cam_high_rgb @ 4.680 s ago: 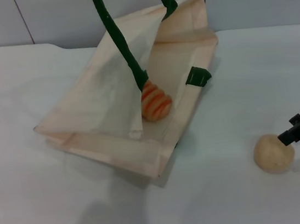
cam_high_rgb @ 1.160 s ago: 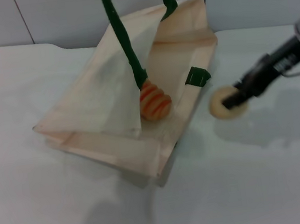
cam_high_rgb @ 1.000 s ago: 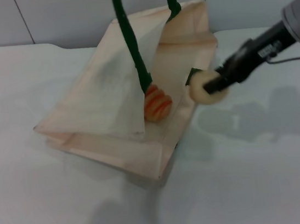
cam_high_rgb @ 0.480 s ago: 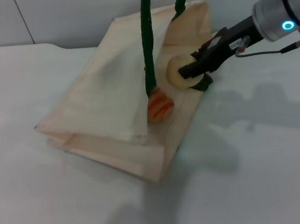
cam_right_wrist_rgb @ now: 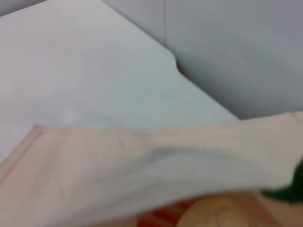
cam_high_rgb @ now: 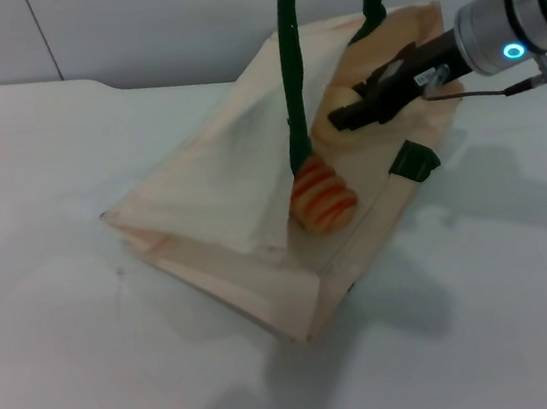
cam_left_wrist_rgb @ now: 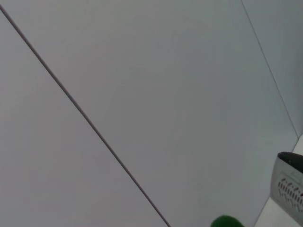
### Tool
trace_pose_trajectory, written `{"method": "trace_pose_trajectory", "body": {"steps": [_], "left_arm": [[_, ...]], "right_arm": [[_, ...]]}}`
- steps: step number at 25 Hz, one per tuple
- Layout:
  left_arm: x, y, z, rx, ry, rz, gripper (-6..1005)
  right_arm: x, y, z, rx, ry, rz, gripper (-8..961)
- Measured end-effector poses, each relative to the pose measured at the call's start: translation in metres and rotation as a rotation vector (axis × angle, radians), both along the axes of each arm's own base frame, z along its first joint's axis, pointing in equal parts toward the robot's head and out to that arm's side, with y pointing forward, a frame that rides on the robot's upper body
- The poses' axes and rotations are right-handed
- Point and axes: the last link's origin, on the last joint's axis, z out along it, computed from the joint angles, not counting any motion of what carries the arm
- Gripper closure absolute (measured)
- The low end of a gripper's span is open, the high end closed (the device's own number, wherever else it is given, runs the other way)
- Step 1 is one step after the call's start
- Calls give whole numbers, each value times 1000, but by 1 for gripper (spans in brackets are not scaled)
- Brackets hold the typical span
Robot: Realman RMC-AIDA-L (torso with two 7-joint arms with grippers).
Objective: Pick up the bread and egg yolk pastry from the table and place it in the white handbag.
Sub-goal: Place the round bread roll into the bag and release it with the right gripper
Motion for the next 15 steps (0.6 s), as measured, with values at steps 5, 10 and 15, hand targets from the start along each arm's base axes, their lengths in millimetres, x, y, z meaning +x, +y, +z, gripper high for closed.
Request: {"method": "trace_pose_trajectory", "body": {"steps": [5,10,15], "left_arm": [[0,0,0,-2,1,1,799],[-1,0,0,-1,0,1,796],[-2,1,1,8,4,4,794]], "right_arm": [[-6,5,-8,34,5,14,495],[-6,6,-8,46,11,-1,494],[-3,14,-5,118,3,-33,494]]}}
